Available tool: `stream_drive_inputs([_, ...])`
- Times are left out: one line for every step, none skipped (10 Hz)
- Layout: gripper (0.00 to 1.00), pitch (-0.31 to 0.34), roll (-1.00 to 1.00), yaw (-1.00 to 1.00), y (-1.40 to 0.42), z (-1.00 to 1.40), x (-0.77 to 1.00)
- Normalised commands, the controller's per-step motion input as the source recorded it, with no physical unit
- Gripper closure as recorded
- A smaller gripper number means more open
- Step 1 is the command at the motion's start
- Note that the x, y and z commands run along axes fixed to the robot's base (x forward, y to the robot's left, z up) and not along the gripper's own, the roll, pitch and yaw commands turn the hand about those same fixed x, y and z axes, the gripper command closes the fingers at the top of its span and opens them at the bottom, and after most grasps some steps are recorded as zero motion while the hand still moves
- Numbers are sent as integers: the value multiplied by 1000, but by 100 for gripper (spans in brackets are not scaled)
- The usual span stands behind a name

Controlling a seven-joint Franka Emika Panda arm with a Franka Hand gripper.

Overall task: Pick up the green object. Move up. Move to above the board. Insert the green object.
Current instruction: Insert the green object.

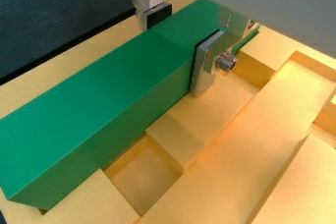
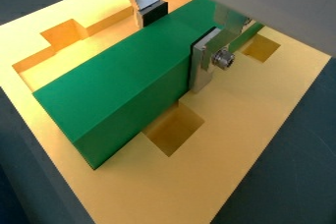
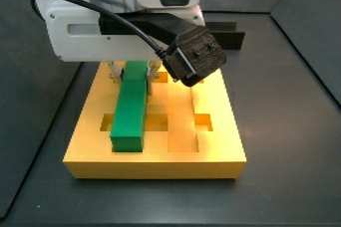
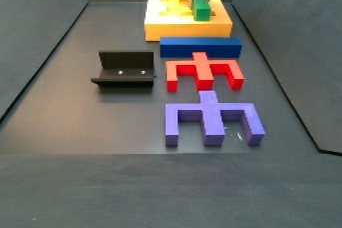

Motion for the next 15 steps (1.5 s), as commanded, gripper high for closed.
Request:
stream_drive_inputs([100,-23,-6,0,0,-23,0])
stream_drive_inputs([100,-130,-114,0,0,-443,71])
stream_drive_inputs([100,-219,-199,0,0,-431,63])
stream_drive_inputs([100,-260,-249,0,-63,-420,0])
stream_drive_inputs([100,-221,-197,0,0,-394,0])
stream_drive_inputs([100,-133,-71,0,0,-197,0])
stream_drive_inputs([100,-70,29,26,0,-283,0])
stream_drive_inputs([100,-110,159,40,0,-349,0])
stream_drive_inputs([100,-50,174,0,31,-274,29])
stream_drive_inputs([100,-13,114,0,0,-163,26])
stream_drive_inputs([100,0,176,0,37,-151,3])
stream_drive_inputs([100,-4,210,0,14,-169,0])
stream_drive_inputs([100,-16,217,46,0,-160,0])
stream_drive_inputs([100,0,233,37,0,-151,0])
stream_drive_inputs([100,0,91,0,0,-66,0])
